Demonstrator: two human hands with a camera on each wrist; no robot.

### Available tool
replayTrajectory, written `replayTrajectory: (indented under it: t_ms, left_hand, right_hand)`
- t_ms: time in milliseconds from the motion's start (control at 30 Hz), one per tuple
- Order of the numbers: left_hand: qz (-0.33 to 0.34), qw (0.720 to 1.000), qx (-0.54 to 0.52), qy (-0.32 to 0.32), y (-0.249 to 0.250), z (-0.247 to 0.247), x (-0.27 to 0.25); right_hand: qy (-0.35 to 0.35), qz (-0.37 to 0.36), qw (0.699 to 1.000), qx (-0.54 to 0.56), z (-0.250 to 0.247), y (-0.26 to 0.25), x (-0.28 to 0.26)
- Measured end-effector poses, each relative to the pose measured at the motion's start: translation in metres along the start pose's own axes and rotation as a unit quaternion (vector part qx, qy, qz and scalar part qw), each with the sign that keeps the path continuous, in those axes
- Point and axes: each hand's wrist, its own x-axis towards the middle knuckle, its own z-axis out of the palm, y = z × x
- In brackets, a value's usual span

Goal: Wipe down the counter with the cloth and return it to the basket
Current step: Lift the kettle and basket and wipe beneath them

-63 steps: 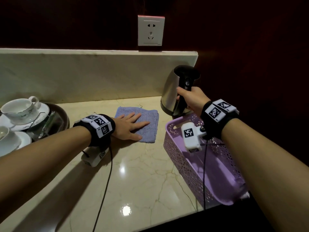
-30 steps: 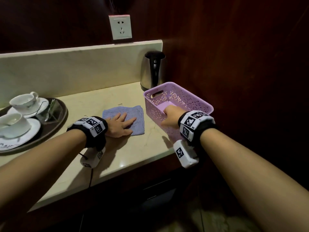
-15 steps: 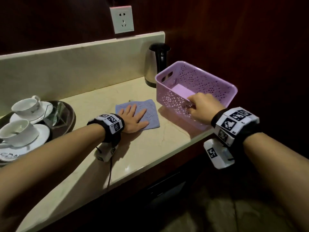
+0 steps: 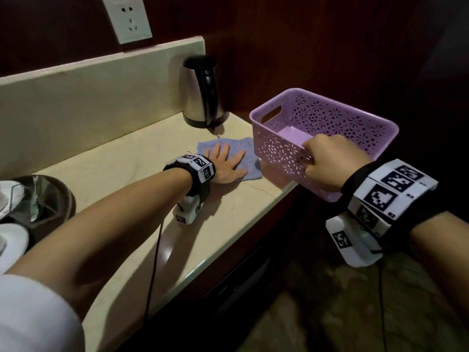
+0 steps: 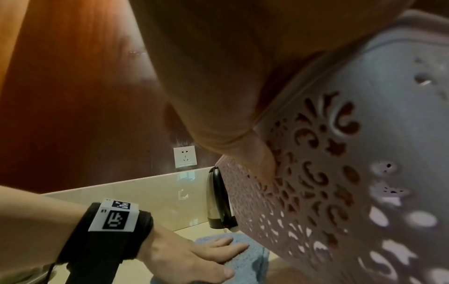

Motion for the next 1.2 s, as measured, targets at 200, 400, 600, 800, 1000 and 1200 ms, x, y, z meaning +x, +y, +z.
replayTrajectory:
  t_ms: [200,400,600,800,1000,1200]
  left_hand:
    - [0.098,0.994,0.041,-0.016,0.036,0.001,-0.009]
    - [0.185,0.975,0.109,-0.058,0.032,0.005,-0.031]
    - [0.204,0.971,0.088,-0.090,0.006,0.006,-0.056]
    - [0.191,0.980,0.029,-0.038,0.030,-0.002,-0.087]
    - [0.141,0.984,0.035,-0.101,0.038,0.017,-0.075]
    - [0.132,0.985,0.055,-0.100,0.025,0.001,-0.048]
  right_hand:
    - [-0.004,0.019,1.000,0.014,-0.001,-0.002,-0.011]
    - [0.003,0.026,0.999,0.038,-0.002,-0.003,-0.017]
    - [-0.015,0.023,0.998,0.055,-0.002,-0.010,-0.012]
    - [-0.024,0.037,0.997,0.059,-0.003,-0.002,-0.021]
    - [-0.023,0.049,0.997,0.046,-0.002,0.008,-0.037]
    - [-0.036,0.060,0.996,0.061,0.006,0.019,-0.055]
